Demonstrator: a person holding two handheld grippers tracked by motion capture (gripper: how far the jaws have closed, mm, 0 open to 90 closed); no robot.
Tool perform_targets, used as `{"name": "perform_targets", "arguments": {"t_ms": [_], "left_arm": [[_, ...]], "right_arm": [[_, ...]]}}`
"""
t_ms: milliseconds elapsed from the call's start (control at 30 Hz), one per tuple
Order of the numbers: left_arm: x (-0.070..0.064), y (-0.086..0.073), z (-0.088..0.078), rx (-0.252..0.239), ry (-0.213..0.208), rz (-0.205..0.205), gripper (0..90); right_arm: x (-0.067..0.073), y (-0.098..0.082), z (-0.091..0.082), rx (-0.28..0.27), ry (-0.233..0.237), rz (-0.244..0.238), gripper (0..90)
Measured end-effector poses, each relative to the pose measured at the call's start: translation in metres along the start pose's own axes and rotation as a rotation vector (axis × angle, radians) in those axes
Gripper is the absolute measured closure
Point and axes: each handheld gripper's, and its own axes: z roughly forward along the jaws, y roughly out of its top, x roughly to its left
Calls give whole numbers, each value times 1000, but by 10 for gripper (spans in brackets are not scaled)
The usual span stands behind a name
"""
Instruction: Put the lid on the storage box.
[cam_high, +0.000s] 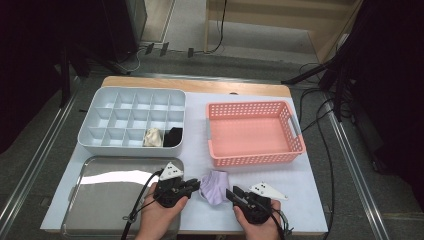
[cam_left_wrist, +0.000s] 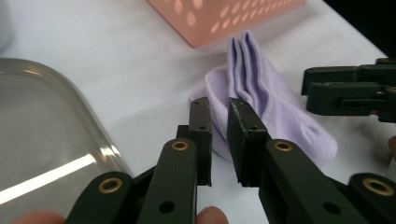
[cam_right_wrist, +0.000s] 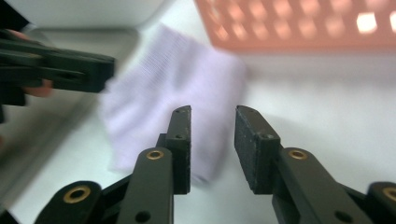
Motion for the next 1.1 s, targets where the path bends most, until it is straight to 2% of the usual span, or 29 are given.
{"name": "perform_targets", "arguments": {"t_ms": [100,200,300,433,500,567,600,667,733,800,833,900,967,1000,1100], "left_arm": [[-2,-2,6,32,-2,10,821],[-4,-4,8,44,-1,22,818],[-2,-1,1,1,8,4,789],[3,6,-12,-60,6,-21,778],[2,7,-14,-76,-17,-24,759],[-5,7,-10,-66,-56,-4,736],[-8,8,-8,-60,-59,9,710],[-15,8,-1,-49,-35,28,663],[-16,8,5,-37,-27,16,570],[-18,8,11,3,-20,33,543],[-20,6,15,13,-3,43,547],[-21,4,16,24,22,59,678],[-20,5,14,20,3,52,792],[-21,6,12,16,-10,58,813],[-20,8,7,13,-10,58,826]], "right_arm": [[0,-2,6,23,-2,0,683],[4,-1,10,38,10,-23,753],[5,2,10,41,11,-38,844],[3,5,5,31,-8,-69,856],[1,6,3,19,9,-69,856],[1,7,3,23,17,-77,856],[3,7,3,25,16,-83,855],[4,7,4,26,20,-94,855],[6,7,5,19,23,-102,854],[8,7,4,17,22,-108,854],[8,7,3,15,23,-106,855],[8,7,3,12,23,-115,855],[8,7,2,10,22,-118,855],[8,8,2,9,21,-119,855],[7,8,2,3,2,-126,851]]}}
